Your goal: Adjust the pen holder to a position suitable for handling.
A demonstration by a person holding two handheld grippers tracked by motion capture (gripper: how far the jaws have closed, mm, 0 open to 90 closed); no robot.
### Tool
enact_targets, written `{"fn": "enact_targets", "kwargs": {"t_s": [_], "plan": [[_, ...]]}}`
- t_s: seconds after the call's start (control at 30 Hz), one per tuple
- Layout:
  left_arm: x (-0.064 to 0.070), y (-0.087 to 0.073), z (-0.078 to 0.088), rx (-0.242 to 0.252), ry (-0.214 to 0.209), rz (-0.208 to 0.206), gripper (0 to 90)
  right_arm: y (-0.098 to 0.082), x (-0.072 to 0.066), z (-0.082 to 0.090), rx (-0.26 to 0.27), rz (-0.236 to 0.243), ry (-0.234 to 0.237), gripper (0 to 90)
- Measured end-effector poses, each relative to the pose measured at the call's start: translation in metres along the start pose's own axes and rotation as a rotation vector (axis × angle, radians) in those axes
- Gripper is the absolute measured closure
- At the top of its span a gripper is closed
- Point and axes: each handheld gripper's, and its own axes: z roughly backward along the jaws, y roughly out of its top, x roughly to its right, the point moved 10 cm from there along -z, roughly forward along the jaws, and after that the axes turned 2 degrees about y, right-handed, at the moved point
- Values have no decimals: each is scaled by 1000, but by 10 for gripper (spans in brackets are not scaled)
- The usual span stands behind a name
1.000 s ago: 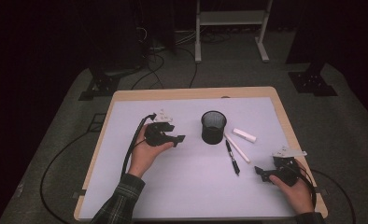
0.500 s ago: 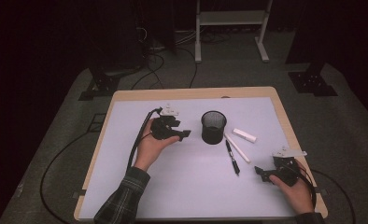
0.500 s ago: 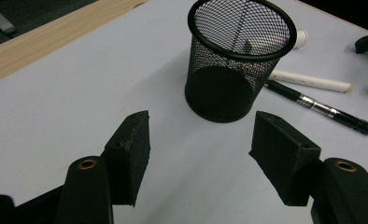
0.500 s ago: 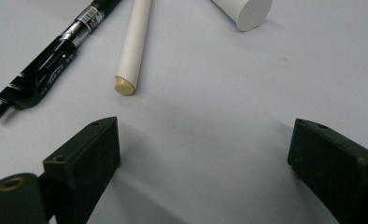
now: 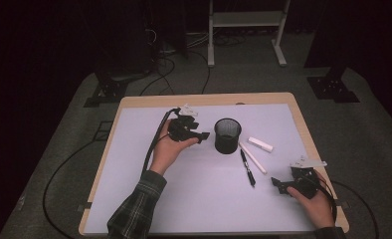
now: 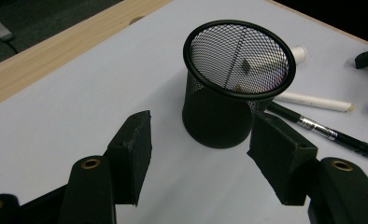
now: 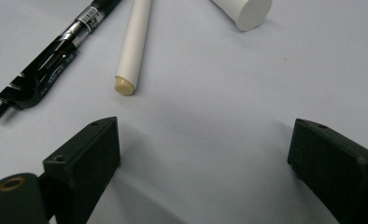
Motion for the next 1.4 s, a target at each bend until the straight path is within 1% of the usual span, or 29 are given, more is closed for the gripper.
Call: {"fn": "enact_targets", "kwargs": {"t_s": [0.27, 0.43, 0.53, 0.67, 0.9, 0.97, 1.03, 1.2, 1.23, 1.4], "plan": [[0, 16, -7, -3, -2, -10, 394, 0, 0, 0, 0, 0, 0, 83], [1, 25, -15, -8, -4, -12, 397, 0, 0, 0, 0, -1, 0, 83], [-1, 28, -21, -20, -3, -16, 401, 0, 0, 0, 0, 0, 0, 83], [-1, 31, -30, -24, -5, -9, 404, 0, 0, 0, 0, 2, 0, 84], [-2, 34, -48, -47, -3, -1, 413, 0, 0, 0, 0, -1, 0, 83], [-2, 34, -53, -47, -2, 12, 421, 0, 0, 0, 0, 0, 0, 83], [-2, 33, -58, -57, 10, 16, 429, 0, 0, 0, 0, 0, 0, 83], [-5, 29, -71, -63, 15, 50, 458, 0, 0, 0, 0, 0, 0, 84], [-5, 28, -72, -70, 14, 46, 464, 0, 0, 0, 0, 0, 0, 84], [-6, 26, -79, -78, 17, 51, 506, 0, 0, 0, 0, 0, 0, 83]]}}
